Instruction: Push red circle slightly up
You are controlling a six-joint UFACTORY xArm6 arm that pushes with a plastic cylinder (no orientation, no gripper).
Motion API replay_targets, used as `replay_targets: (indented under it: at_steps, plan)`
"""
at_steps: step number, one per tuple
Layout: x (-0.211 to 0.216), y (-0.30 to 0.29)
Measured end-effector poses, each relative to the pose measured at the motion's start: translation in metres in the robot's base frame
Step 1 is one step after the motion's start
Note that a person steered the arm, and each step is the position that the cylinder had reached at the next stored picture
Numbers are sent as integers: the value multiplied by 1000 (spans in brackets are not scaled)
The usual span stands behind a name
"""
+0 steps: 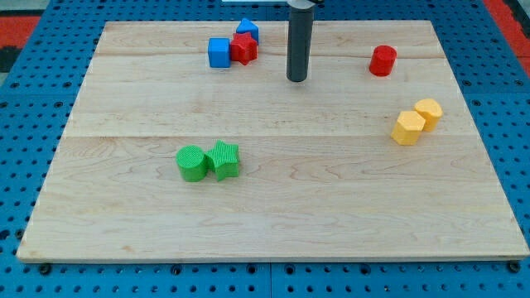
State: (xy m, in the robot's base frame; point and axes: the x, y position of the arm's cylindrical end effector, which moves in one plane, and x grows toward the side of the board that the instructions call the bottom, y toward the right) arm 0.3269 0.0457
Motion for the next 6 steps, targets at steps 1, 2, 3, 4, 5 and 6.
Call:
replay_targets:
  at_steps: [1,2,3,4,5,6]
  plan:
    - [4,0]
    - [4,36]
    - [3,108]
    - [-12,164]
    - [-25,148]
    - [-1,194]
